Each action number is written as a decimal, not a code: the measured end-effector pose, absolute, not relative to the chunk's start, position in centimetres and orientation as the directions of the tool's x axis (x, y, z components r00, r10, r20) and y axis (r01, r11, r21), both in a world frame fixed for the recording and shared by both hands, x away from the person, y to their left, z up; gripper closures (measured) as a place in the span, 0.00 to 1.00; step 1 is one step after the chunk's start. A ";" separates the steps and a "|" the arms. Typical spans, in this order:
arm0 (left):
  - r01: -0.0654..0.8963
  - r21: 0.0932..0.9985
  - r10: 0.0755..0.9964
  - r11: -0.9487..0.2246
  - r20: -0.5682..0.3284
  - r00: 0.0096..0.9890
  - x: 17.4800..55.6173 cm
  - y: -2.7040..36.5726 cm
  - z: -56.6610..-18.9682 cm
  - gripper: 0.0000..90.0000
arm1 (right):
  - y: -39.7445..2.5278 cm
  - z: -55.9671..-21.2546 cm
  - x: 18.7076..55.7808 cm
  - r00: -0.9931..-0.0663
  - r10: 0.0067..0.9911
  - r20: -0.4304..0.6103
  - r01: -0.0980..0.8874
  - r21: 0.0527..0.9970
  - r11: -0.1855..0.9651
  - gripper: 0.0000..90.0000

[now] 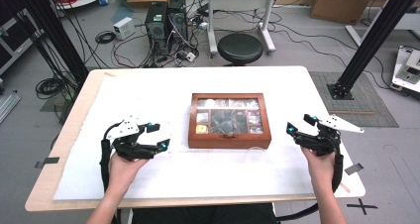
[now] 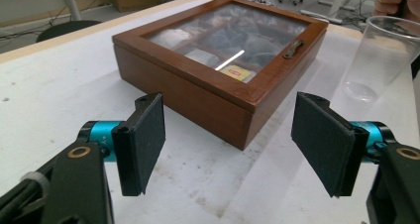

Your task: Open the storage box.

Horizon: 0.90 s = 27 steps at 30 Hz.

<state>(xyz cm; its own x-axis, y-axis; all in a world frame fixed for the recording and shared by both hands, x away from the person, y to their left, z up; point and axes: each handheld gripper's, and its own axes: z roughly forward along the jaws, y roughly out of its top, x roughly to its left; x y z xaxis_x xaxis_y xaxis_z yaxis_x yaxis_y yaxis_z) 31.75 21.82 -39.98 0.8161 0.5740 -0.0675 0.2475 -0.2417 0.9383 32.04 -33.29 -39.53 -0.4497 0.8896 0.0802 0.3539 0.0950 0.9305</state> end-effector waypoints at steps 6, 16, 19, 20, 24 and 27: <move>0.248 0.931 0.542 -0.269 -0.067 0.838 31.9 20.2 -40.3 0.32 | -33.4 -39.5 32.0 -0.444 0.892 0.081 0.351 0.932 0.090 0.25; 0.266 0.908 0.517 -0.325 -0.065 0.854 32.5 17.6 -41.1 0.32 | -33.5 -39.5 31.9 -0.437 0.896 0.078 0.348 0.933 0.088 0.25; 0.280 0.898 0.519 -0.341 -0.068 0.852 32.7 17.0 -41.4 0.32 | -33.5 -39.4 31.9 -0.434 0.898 0.078 0.346 0.934 0.086 0.25; 0.290 0.891 0.523 -0.350 -0.071 0.849 32.8 16.8 -41.5 0.32 | -33.5 -39.5 31.9 -0.434 0.898 0.077 0.345 0.934 0.087 0.25; 0.311 0.871 0.530 -0.380 -0.070 0.845 33.2 16.3 -42.0 0.32 | -33.5 -39.5 31.9 -0.434 0.897 0.079 0.350 0.933 0.087 0.25; 0.326 0.862 0.536 -0.387 -0.078 0.840 33.6 16.0 -42.3 0.33 | -33.4 -39.5 32.0 -0.432 0.899 0.076 0.349 0.933 0.089 0.25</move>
<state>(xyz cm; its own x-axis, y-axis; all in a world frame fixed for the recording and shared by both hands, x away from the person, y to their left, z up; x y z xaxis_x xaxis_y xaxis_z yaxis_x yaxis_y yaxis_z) 33.55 15.97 -42.29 0.8404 0.5364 -0.0775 0.3264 -0.3868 0.8625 31.98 -33.45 -39.47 -0.4321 0.8986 0.0764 0.3492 0.0886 0.9328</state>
